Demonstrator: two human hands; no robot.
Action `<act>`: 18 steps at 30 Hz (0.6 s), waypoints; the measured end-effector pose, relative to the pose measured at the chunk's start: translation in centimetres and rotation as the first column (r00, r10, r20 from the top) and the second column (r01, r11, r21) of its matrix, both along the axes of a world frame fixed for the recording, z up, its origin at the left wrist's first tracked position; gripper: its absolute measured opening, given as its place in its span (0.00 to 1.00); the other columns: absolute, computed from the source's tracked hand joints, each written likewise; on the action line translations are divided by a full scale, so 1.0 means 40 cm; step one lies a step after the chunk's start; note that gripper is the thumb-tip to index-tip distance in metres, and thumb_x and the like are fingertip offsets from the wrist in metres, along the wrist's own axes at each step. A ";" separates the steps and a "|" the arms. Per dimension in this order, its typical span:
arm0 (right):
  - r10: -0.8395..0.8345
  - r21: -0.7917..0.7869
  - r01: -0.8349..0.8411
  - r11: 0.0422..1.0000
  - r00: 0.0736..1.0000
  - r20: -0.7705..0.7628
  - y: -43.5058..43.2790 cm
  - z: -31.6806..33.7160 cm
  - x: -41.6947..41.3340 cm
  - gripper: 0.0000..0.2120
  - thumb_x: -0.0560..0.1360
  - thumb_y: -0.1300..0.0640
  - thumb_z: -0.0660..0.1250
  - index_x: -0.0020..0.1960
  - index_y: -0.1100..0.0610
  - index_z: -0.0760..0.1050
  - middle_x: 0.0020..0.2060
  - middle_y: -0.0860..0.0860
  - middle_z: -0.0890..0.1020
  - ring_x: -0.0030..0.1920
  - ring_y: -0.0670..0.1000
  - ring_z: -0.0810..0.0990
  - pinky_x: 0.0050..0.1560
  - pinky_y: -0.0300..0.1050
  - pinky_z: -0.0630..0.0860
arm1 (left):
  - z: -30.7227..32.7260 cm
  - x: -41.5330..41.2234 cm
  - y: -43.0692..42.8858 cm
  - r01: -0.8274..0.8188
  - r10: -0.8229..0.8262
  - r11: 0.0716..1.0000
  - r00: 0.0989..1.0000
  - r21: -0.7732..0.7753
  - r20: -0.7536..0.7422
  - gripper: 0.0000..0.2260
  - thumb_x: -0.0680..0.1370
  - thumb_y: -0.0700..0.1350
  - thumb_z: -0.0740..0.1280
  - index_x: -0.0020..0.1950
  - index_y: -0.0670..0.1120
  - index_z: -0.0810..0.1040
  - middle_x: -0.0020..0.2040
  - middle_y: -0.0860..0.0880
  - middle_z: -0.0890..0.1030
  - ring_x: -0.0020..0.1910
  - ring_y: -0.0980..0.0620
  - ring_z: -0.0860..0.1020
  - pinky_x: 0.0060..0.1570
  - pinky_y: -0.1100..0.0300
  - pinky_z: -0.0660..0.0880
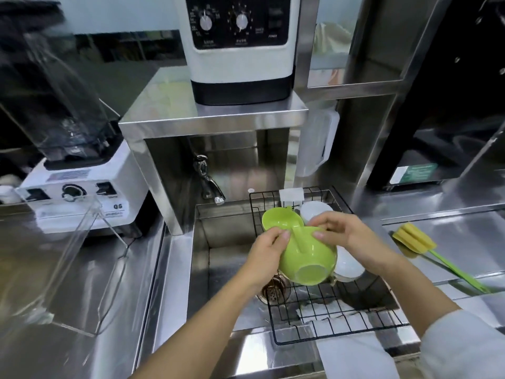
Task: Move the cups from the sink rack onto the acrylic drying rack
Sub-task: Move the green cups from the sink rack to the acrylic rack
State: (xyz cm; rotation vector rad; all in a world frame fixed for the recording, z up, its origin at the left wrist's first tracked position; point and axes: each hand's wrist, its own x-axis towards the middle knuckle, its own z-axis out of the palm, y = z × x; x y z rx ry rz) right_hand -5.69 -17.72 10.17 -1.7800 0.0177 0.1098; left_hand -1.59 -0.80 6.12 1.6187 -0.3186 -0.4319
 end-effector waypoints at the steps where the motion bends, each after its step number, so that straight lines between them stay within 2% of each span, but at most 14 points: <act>1: -0.033 0.032 0.032 0.999 0.999 0.024 0.012 0.020 0.004 0.07 0.71 0.64 0.67 0.49 0.58 0.77 0.42 0.52 0.80 0.40 0.43 0.79 0.39 0.32 0.76 | 0.016 -0.001 0.000 -0.051 0.048 0.996 0.998 -0.068 -0.052 0.11 0.79 0.44 0.59 0.38 0.49 0.75 0.35 0.51 0.75 0.37 0.54 0.71 0.39 0.58 0.68; 3: -0.076 0.009 0.076 0.997 0.993 0.094 0.042 0.055 0.011 0.10 0.71 0.59 0.69 0.53 0.54 0.76 0.46 0.51 0.79 0.41 0.41 0.79 0.38 0.31 0.75 | 0.051 -0.003 0.005 -0.145 0.104 0.963 0.977 -0.225 -0.186 0.11 0.80 0.43 0.57 0.43 0.45 0.78 0.41 0.48 0.79 0.41 0.51 0.75 0.43 0.56 0.71; 5: -0.089 -0.105 0.113 0.988 0.974 0.208 0.071 0.083 0.017 0.16 0.68 0.50 0.71 0.55 0.49 0.74 0.51 0.48 0.78 0.48 0.40 0.78 0.45 0.31 0.73 | 0.081 -0.001 0.018 -0.222 0.118 0.910 0.949 -0.352 -0.292 0.12 0.80 0.44 0.55 0.47 0.43 0.78 0.46 0.44 0.80 0.45 0.48 0.77 0.46 0.53 0.73; 7: -0.042 -0.218 0.113 0.969 0.951 0.307 0.099 0.104 0.019 0.26 0.63 0.41 0.69 0.60 0.42 0.69 0.57 0.42 0.74 0.56 0.38 0.72 0.53 0.28 0.69 | 0.109 0.004 0.040 -0.310 0.125 0.836 0.910 -0.452 -0.395 0.13 0.81 0.44 0.54 0.50 0.44 0.78 0.52 0.41 0.80 0.50 0.44 0.77 0.50 0.50 0.74; 9: 0.069 -0.283 0.034 0.959 0.935 0.348 0.129 0.117 0.025 0.36 0.59 0.39 0.69 0.65 0.33 0.59 0.62 0.34 0.66 0.63 0.33 0.65 0.59 0.24 0.62 | 0.134 0.011 0.067 -0.389 0.094 0.753 0.862 -0.531 -0.498 0.13 0.81 0.45 0.53 0.52 0.44 0.77 0.56 0.40 0.79 0.55 0.42 0.77 0.54 0.48 0.73; 11: 0.204 -0.408 -0.035 0.912 0.904 0.377 0.160 0.122 0.039 0.47 0.55 0.39 0.73 0.66 0.28 0.49 0.63 0.25 0.54 0.68 0.33 0.55 0.66 0.30 0.56 | 0.158 0.014 0.099 -0.435 0.067 0.691 0.833 -0.576 -0.549 0.14 0.81 0.47 0.53 0.52 0.45 0.77 0.55 0.41 0.80 0.54 0.43 0.77 0.57 0.45 0.72; 13: 0.284 -0.510 -0.052 0.859 0.876 0.390 0.189 0.126 0.057 0.56 0.52 0.39 0.78 0.65 0.26 0.42 0.63 0.23 0.46 0.68 0.31 0.49 0.67 0.39 0.53 | 0.172 0.017 0.134 -0.467 0.074 0.651 0.823 -0.598 -0.563 0.14 0.81 0.46 0.53 0.51 0.46 0.77 0.53 0.42 0.80 0.52 0.44 0.77 0.56 0.45 0.72; 15: 0.359 -0.604 -0.035 0.796 0.831 0.425 0.222 0.129 0.074 0.59 0.51 0.39 0.78 0.65 0.26 0.37 0.61 0.24 0.47 0.67 0.32 0.51 0.67 0.42 0.52 | 0.184 0.017 0.176 -0.502 0.098 0.616 0.814 -0.607 -0.573 0.13 0.81 0.45 0.53 0.49 0.46 0.77 0.52 0.43 0.80 0.51 0.45 0.77 0.52 0.48 0.73; 18: 0.453 -0.676 -0.032 0.736 0.766 0.457 0.283 0.129 0.096 0.60 0.50 0.36 0.76 0.65 0.28 0.34 0.60 0.31 0.52 0.66 0.41 0.53 0.68 0.48 0.55 | 0.185 0.015 0.244 -0.567 0.138 0.569 0.780 -0.596 -0.611 0.12 0.81 0.44 0.53 0.49 0.46 0.76 0.49 0.44 0.80 0.49 0.47 0.77 0.49 0.50 0.74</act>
